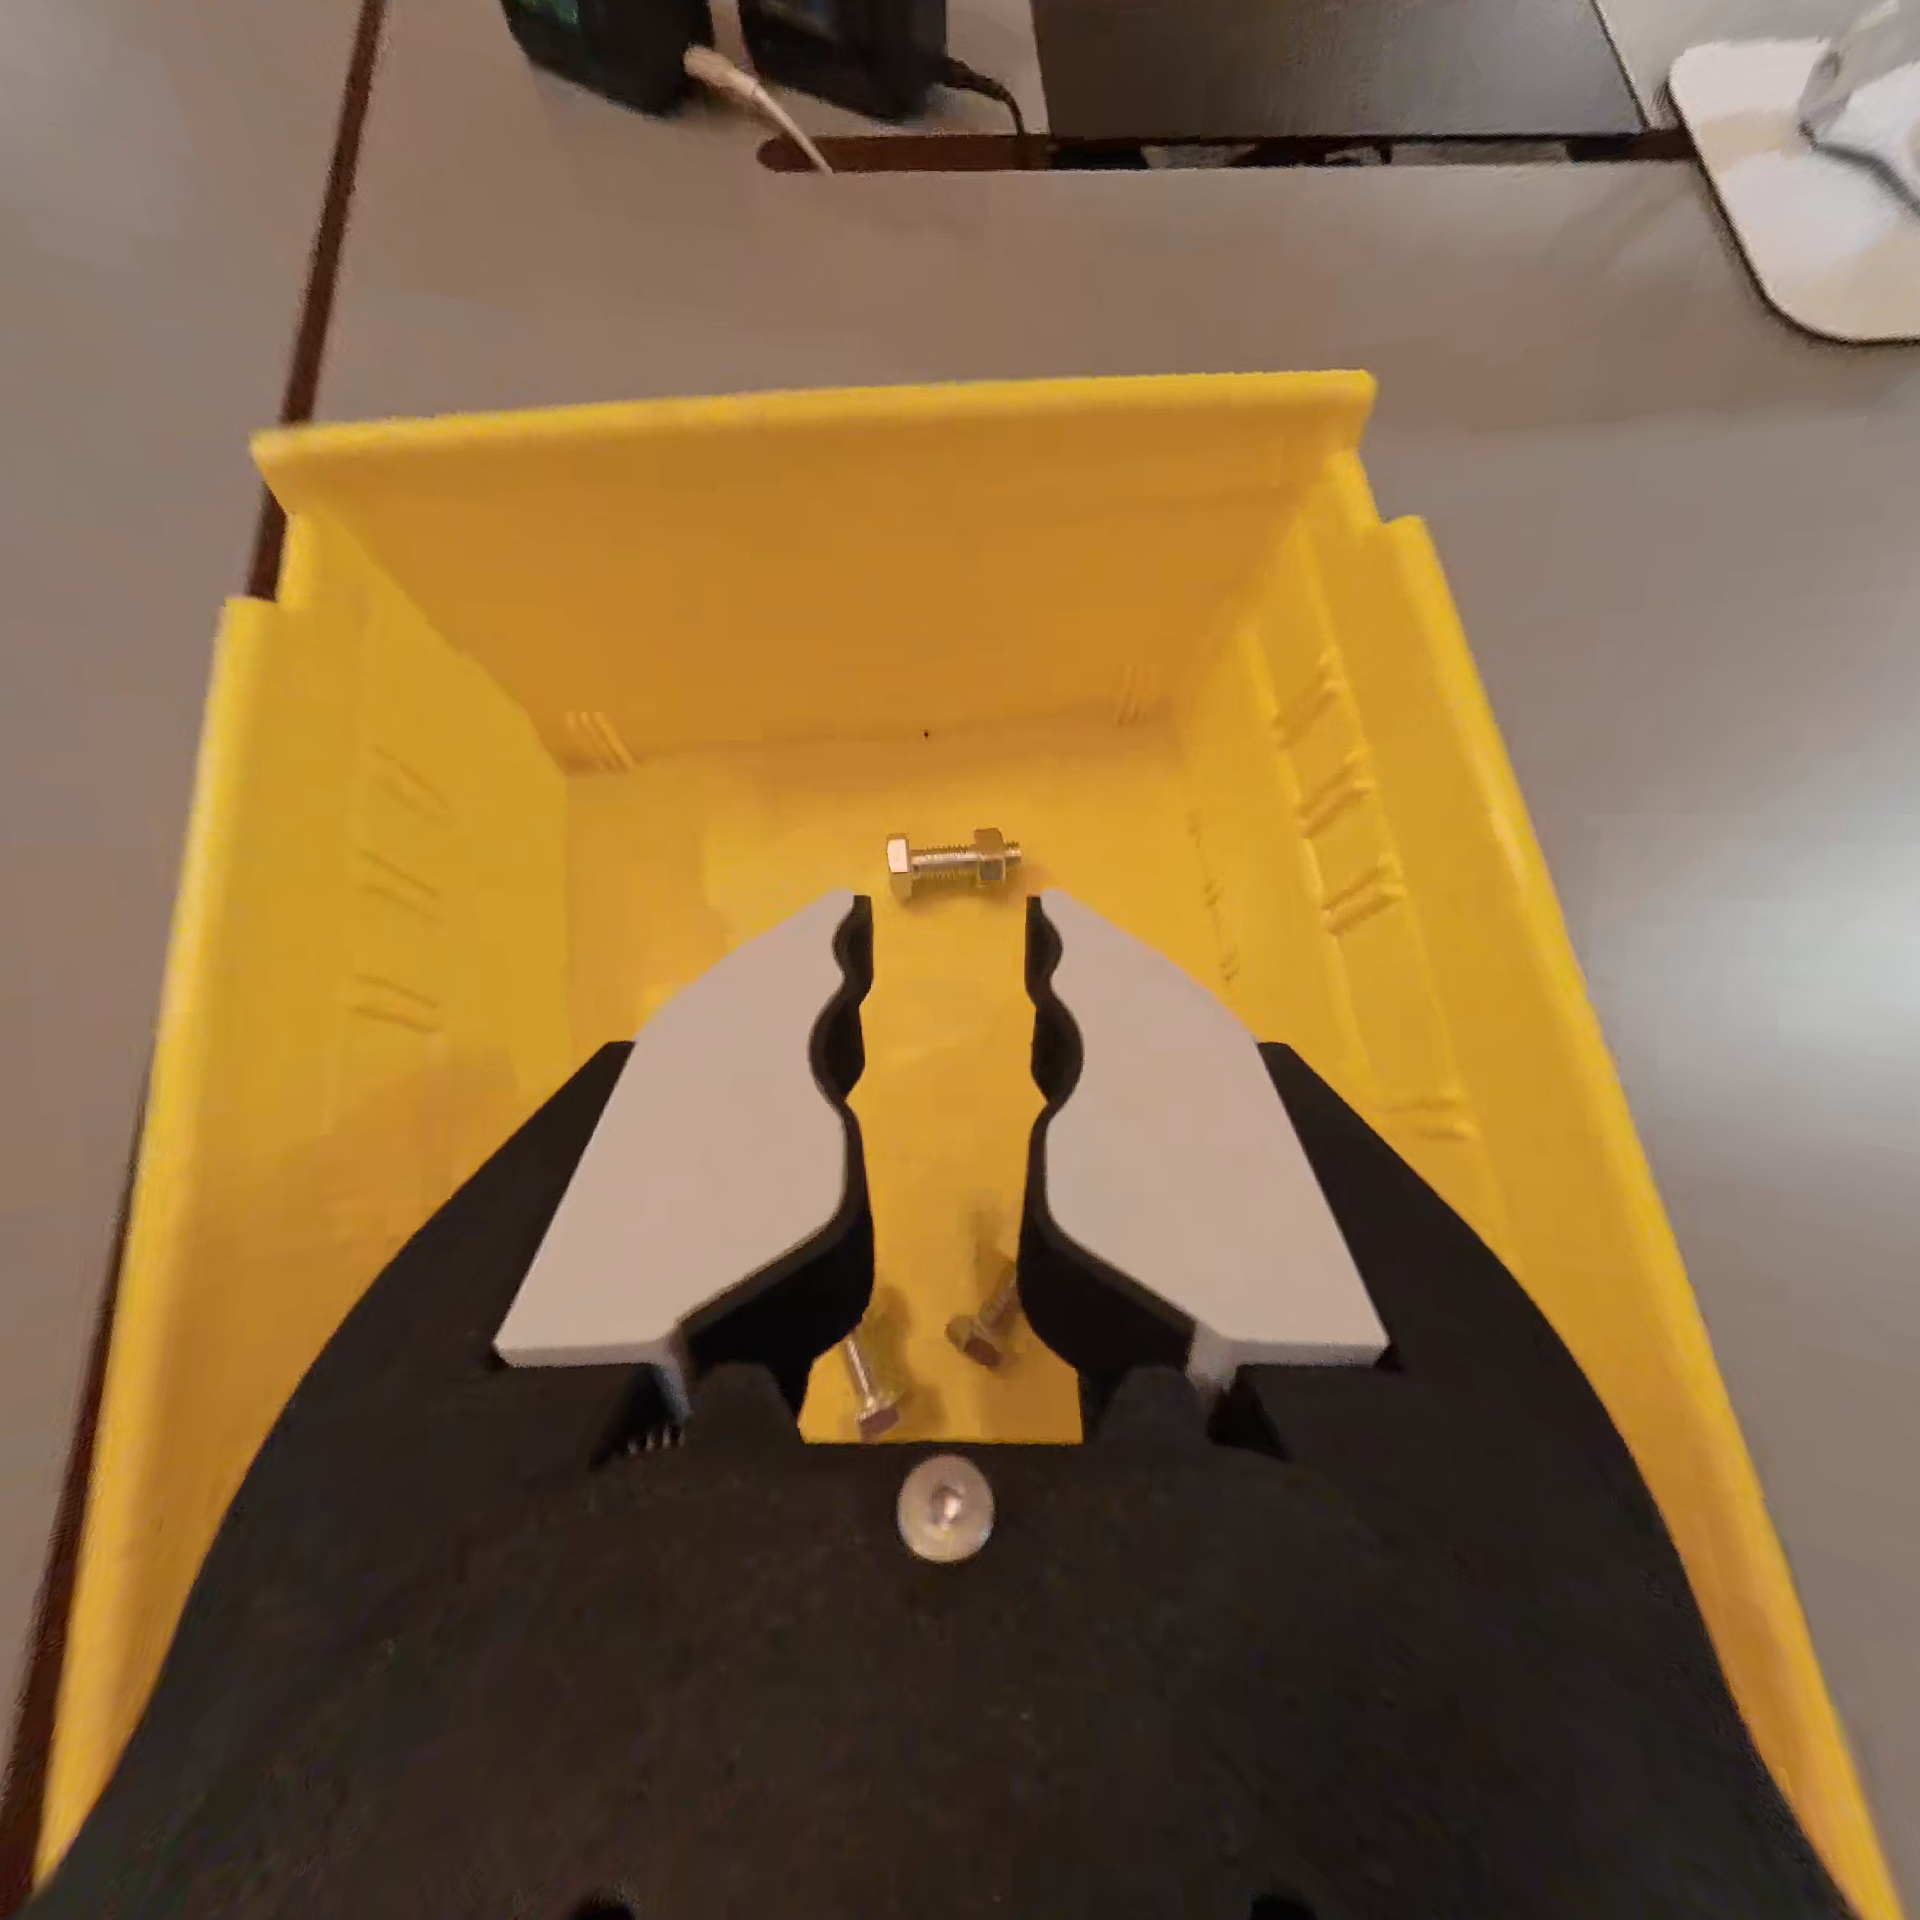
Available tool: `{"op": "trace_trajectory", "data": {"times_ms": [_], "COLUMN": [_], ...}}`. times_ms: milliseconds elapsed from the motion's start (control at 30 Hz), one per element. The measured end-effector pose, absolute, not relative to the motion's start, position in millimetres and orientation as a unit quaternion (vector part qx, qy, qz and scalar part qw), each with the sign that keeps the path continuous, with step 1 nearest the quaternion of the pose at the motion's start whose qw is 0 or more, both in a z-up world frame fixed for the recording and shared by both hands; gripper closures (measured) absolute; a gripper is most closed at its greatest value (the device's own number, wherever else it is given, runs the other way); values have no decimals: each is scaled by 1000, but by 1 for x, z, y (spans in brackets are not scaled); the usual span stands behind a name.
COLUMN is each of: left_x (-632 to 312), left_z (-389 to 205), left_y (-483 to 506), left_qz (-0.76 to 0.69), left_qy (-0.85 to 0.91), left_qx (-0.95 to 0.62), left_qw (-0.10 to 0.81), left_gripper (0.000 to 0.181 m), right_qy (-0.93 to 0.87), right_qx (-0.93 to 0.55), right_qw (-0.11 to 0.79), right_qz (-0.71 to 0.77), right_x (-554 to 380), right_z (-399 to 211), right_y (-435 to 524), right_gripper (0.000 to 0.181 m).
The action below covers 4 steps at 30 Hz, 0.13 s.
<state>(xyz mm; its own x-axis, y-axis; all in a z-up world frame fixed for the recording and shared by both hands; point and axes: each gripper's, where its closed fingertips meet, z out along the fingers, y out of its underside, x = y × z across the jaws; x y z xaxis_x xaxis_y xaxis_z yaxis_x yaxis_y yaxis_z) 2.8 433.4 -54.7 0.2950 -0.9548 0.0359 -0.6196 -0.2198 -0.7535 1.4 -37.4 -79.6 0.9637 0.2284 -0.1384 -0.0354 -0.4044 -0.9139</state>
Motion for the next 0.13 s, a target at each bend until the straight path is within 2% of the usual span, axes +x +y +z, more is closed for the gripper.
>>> {"op": "trace_trajectory", "data": {"times_ms": [33, 133], "left_x": [5, 12], "left_z": [-61, -72], "left_y": [439, 455], "left_qz": [-262, -217], "left_qy": [529, 572], "left_qx": [-742, -712], "left_qw": [319, 344], "left_gripper": [151, 153], "right_qy": [-59, -56], "right_qx": [-829, -832], "right_qw": [542, 536], "right_qz": [125, 133], "right_x": [0, -2], "right_z": [-80, -83], "right_y": [-37, -34], "right_gripper": [179, 180]}}
